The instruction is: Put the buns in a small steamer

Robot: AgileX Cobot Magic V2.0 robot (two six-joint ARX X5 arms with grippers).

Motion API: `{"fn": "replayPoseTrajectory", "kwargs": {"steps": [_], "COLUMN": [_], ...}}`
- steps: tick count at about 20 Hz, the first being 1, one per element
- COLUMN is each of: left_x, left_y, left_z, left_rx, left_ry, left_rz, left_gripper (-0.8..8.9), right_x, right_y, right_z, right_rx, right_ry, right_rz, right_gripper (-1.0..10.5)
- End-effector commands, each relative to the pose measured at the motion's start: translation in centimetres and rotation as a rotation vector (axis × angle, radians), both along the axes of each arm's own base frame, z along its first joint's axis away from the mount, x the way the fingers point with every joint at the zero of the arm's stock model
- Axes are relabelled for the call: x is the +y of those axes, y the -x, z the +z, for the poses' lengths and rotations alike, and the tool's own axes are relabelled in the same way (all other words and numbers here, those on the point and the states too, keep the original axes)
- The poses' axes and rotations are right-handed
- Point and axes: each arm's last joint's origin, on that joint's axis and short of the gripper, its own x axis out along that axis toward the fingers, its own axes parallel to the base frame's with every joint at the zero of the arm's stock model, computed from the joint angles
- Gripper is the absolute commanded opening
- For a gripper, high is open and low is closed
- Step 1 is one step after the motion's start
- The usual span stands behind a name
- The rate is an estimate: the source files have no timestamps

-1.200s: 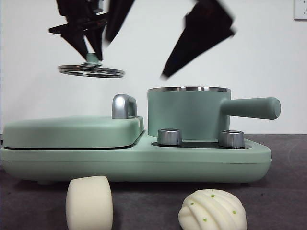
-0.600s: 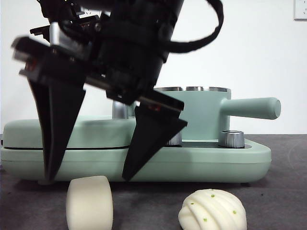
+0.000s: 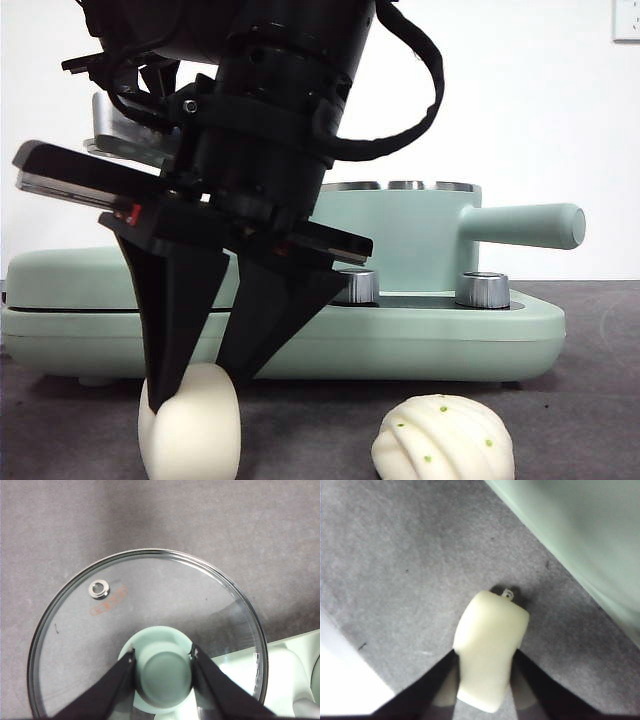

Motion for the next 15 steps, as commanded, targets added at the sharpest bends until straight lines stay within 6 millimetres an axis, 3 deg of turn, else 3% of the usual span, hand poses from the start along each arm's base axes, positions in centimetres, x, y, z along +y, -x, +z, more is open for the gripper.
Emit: {"fn": "replayPoseTrajectory", "kwargs": {"steps": [1, 3, 8, 11, 15], "left_x": [0.0, 0.0, 0.0, 0.0, 0.0], "left_y": [0.1, 0.1, 0.1, 0.1, 0.1], "left_z": [1.1, 1.1, 1.0, 1.0, 1.0], "left_rx": [-0.059, -0.059, -0.057, -0.057, -0.057], "left_ry": [0.014, 0.014, 0.013, 0.013, 0.013], "left_rz": [0.001, 0.001, 0.0, 0.0, 0.0], "left_gripper": [0.18, 0.18, 0.18, 0.18, 0.18], "right_x": [0.9, 1.0, 0.8, -1.0, -3.9], "right_y": [0.1, -0.4, -2.4, -4.2, -7.3], "right_z": [0.2, 1.7, 8.6, 13.3, 17.3], "right_rx": [-0.008, 0.013, -0.005, -0.015, -0.132], "right_ry": [-0.006, -0.012, 0.003, 0.004, -0.012], "right_rz": [0.028, 0.024, 0.034, -0.01, -0.078], "right_gripper": [1.1, 1.1, 1.1, 1.1, 1.1]}}
